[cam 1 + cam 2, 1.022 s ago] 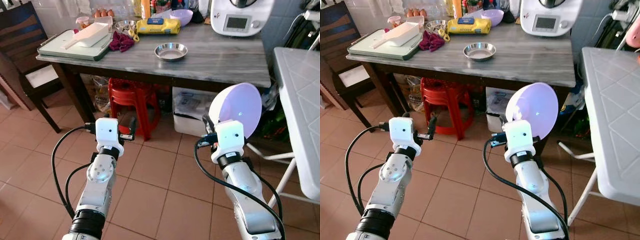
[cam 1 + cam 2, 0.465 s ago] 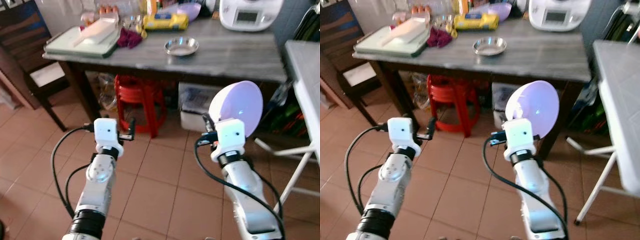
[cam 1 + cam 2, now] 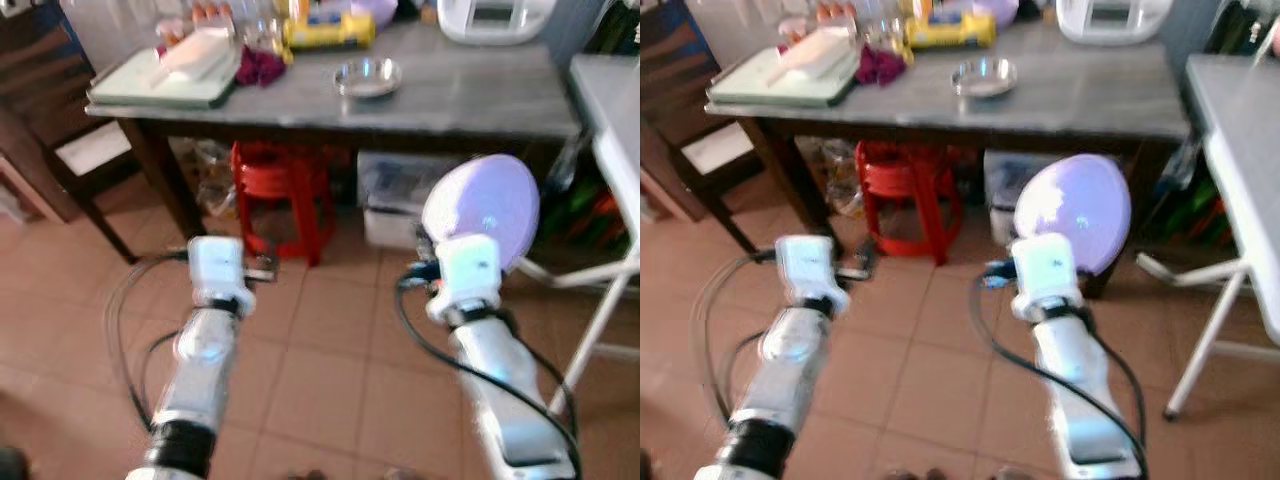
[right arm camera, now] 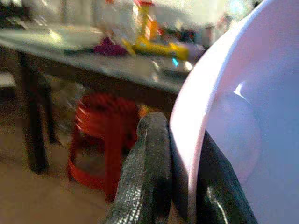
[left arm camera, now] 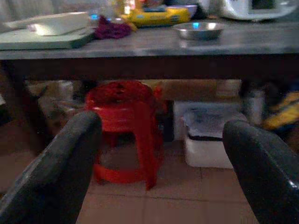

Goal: Setting the table

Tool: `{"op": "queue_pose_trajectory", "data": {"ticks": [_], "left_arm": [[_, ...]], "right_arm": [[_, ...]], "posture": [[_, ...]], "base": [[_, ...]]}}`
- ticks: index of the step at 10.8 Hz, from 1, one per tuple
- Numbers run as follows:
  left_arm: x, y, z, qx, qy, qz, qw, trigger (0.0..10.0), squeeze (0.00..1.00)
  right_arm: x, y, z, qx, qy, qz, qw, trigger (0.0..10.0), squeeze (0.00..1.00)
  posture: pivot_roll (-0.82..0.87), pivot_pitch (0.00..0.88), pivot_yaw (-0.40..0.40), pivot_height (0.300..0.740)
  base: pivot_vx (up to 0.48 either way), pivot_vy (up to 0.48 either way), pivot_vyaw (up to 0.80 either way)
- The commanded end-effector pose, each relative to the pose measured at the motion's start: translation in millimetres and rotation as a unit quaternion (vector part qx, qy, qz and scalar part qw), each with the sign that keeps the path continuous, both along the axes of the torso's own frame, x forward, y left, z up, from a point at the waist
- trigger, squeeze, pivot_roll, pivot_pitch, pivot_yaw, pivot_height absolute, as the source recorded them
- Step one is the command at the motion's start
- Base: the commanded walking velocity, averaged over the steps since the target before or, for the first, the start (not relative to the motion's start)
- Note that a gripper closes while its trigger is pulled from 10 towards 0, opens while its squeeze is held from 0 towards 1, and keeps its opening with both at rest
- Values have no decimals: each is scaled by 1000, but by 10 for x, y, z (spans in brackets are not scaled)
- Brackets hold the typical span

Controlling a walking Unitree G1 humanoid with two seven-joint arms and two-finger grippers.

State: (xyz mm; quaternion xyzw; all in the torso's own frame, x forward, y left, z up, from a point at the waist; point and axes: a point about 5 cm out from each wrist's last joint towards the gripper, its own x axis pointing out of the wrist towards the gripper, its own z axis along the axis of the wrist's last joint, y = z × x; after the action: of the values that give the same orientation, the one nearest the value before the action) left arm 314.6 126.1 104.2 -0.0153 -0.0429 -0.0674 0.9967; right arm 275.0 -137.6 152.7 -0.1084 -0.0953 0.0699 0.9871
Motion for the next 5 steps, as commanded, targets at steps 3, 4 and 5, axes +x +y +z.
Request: {"op": "queue_pose_trajectory", "data": {"ticks": [3, 4, 5], "left_arm": [[25, 68, 17, 3, 0, 7, 1000, 10000, 0], [21, 57, 14, 2, -1, 7, 1000, 10000, 0], [12, 35, 30, 5, -12, 4, 1000, 10000, 0]], "right_arm": [[-10, 34, 52, 1, -9, 5, 1000, 10000, 0], [-8, 23, 56, 0, -9, 4, 1000, 10000, 0], [-2, 15, 59, -1, -9, 3, 1000, 10000, 0]], "posture": [[-167, 111, 88, 740], [-166, 110, 87, 740], [-167, 109, 86, 740]], "base": [[0, 415, 0], [0, 368, 0], [0, 0, 0]]}}
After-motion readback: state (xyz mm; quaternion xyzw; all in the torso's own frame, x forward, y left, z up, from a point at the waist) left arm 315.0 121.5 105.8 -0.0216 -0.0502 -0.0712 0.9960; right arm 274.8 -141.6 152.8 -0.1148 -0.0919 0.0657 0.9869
